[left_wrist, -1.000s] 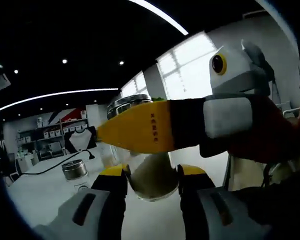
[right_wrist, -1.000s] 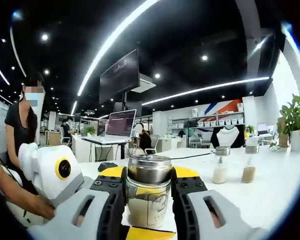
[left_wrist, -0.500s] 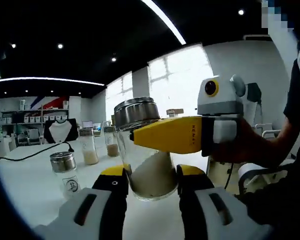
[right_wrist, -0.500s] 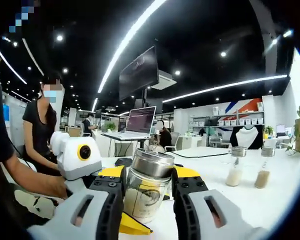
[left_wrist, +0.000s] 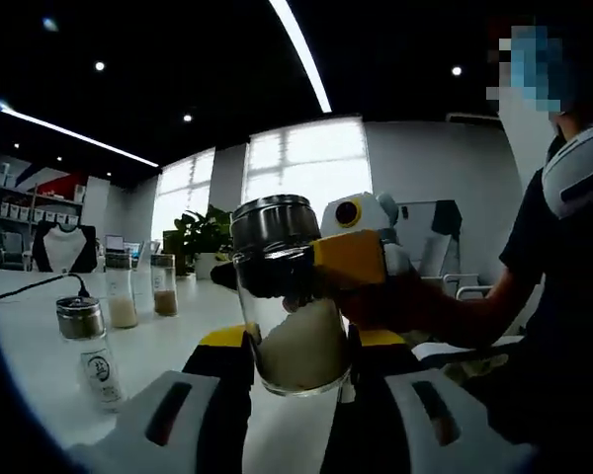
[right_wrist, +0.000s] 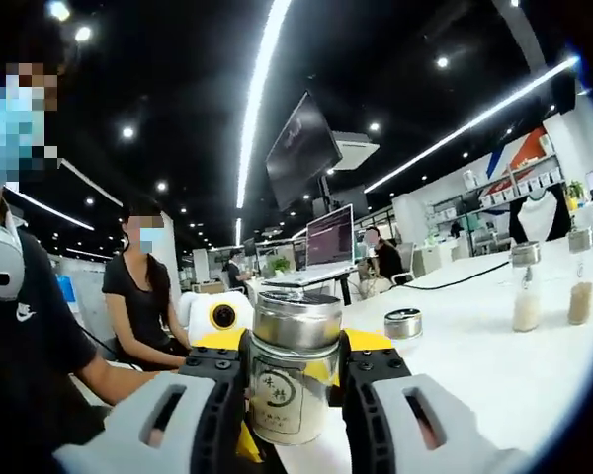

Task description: Rotate the seasoning bottle until the label or dispensing opening points toward the visible target arrow and the bottle remains upright within the marked orientation range

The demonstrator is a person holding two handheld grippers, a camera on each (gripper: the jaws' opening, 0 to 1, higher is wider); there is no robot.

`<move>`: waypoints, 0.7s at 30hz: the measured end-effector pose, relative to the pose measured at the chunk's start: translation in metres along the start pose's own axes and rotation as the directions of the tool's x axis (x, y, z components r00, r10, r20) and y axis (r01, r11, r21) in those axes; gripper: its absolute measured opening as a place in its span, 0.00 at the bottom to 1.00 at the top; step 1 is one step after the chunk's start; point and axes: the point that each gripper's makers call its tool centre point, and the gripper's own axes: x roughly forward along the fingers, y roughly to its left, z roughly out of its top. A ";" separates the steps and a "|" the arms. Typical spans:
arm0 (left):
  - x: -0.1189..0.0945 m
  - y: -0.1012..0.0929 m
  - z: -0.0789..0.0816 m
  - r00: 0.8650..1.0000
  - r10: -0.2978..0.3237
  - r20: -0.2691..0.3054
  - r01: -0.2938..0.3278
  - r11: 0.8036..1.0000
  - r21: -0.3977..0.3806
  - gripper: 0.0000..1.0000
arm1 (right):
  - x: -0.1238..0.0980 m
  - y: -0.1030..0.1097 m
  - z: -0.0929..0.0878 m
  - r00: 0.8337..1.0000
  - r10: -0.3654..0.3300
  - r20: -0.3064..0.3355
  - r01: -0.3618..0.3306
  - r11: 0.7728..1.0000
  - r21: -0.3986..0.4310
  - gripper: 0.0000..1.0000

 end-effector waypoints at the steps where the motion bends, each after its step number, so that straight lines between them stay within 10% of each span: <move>1: 0.000 0.000 0.000 1.000 0.003 0.001 -0.003 1.000 0.002 0.40 | -0.001 -0.001 0.001 1.000 -0.020 -0.001 0.020 1.000 -0.017 0.33; 10: 0.008 0.017 -0.003 0.989 0.149 -0.013 -0.148 0.988 0.037 0.39 | 0.000 -0.014 0.005 0.979 -0.199 0.031 0.202 0.969 -0.140 0.33; 21: 0.012 0.032 -0.006 0.940 0.339 -0.022 -0.333 0.933 0.135 0.41 | 0.002 -0.023 0.008 0.928 -0.357 0.106 0.371 0.910 -0.182 0.33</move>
